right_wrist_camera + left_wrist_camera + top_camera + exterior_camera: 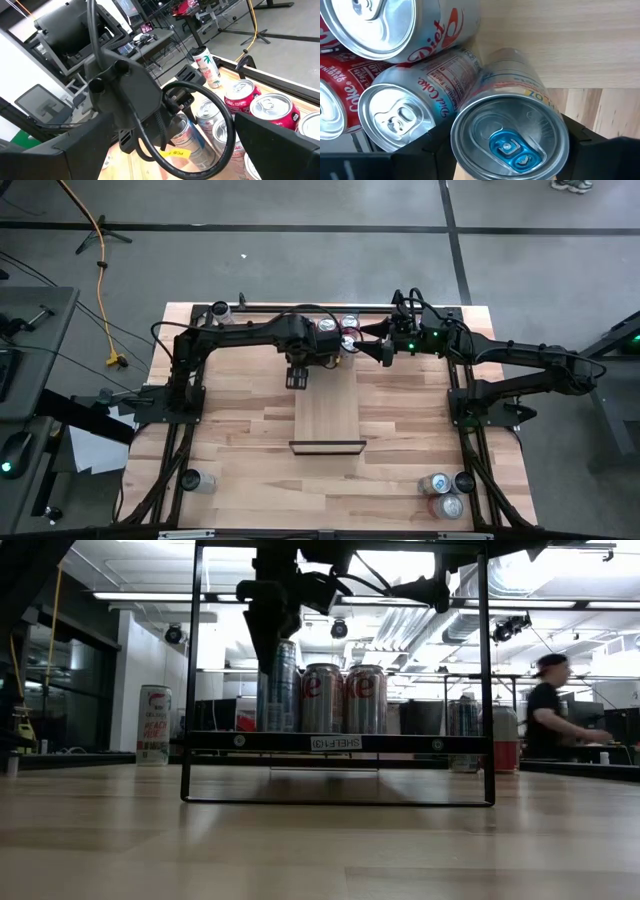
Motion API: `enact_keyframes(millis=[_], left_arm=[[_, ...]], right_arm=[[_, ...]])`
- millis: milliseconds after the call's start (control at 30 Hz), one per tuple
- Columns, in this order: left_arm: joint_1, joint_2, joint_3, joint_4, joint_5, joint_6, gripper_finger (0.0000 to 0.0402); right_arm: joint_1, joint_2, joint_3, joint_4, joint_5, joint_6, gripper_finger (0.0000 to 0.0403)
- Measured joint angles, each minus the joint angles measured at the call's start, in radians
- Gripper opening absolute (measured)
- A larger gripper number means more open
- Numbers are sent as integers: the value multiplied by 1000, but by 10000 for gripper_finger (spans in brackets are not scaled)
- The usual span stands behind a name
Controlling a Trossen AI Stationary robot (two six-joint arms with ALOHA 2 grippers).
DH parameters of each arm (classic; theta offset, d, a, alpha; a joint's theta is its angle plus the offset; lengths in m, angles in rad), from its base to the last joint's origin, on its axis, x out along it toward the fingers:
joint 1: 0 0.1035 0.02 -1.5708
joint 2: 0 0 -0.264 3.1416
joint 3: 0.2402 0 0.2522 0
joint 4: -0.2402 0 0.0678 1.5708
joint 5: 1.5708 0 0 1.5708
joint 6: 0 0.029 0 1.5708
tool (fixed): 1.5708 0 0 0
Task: Place canned beverage on shelf
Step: Put the top left blue soda can on the shelf
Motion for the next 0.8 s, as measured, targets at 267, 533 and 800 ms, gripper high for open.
enact_keyframes(millis=[267,533,800], left_arm=[[0,-1,1,10,5,3,262],[0,-9,32,-28,-21,-25,295],[-43,-74,93,-68,147,-101,296]], right_arm=[[0,0,0,0,-2,0,397],[1,0,0,4,-7,0,397],[2,0,0,1,-10,0,397]])
